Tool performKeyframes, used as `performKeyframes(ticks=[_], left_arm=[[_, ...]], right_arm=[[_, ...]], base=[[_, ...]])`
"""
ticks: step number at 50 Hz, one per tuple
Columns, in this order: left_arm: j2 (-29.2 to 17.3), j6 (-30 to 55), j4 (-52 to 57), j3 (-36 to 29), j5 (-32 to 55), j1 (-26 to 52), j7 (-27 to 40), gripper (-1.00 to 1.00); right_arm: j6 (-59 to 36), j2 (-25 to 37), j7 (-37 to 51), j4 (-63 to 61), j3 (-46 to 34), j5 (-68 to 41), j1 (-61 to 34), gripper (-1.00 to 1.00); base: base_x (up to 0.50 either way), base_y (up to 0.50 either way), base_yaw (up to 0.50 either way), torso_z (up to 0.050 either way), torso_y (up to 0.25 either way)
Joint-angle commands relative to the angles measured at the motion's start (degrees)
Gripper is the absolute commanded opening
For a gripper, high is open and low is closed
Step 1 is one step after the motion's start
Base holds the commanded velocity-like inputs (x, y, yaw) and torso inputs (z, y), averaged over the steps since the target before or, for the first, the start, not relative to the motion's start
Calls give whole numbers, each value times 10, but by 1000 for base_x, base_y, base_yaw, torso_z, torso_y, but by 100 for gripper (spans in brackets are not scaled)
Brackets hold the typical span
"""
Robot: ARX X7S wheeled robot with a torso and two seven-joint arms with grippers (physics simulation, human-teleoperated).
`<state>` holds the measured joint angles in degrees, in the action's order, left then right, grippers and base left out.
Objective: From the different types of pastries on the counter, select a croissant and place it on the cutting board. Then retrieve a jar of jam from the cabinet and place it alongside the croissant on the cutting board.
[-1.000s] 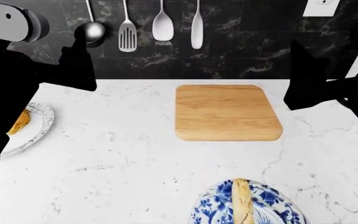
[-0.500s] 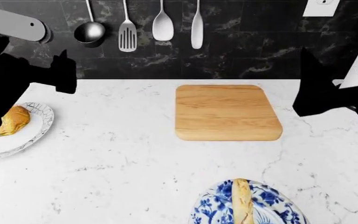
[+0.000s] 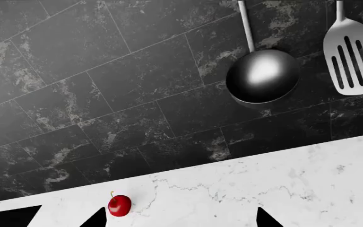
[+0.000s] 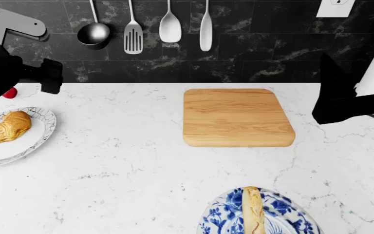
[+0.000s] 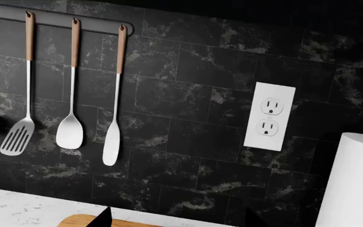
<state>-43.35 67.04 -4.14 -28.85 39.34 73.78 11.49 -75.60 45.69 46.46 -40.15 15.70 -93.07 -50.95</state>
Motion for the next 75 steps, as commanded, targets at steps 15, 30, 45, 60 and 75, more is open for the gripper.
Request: performKeyframes(ticks=[15,30,45,60,75], left_arm=[[6,-53,-243,-262,-159,154,-239,100],[38,-74,-344,-334,-200,182,-307,100],[68,-120,-413,-346,-202,163,-336,100],[81,-127,-450,-382,-219,151,-368,100],[125,-179,-543,-378,-229,170,-371,100]], right_arm=[[8,21,23,-1,-11,-17,1,100],[15,12,8,-7,-18,11,18,100],[24,5,-21,-11,-19,51,42,100],[29,8,-13,-11,-27,47,41,100],[37,2,-25,-12,-37,69,50,100]], base=[[0,0,0,0,0],[0,0,0,0,0],[0,0,0,0,0],[0,0,0,0,0],[0,0,0,0,0]])
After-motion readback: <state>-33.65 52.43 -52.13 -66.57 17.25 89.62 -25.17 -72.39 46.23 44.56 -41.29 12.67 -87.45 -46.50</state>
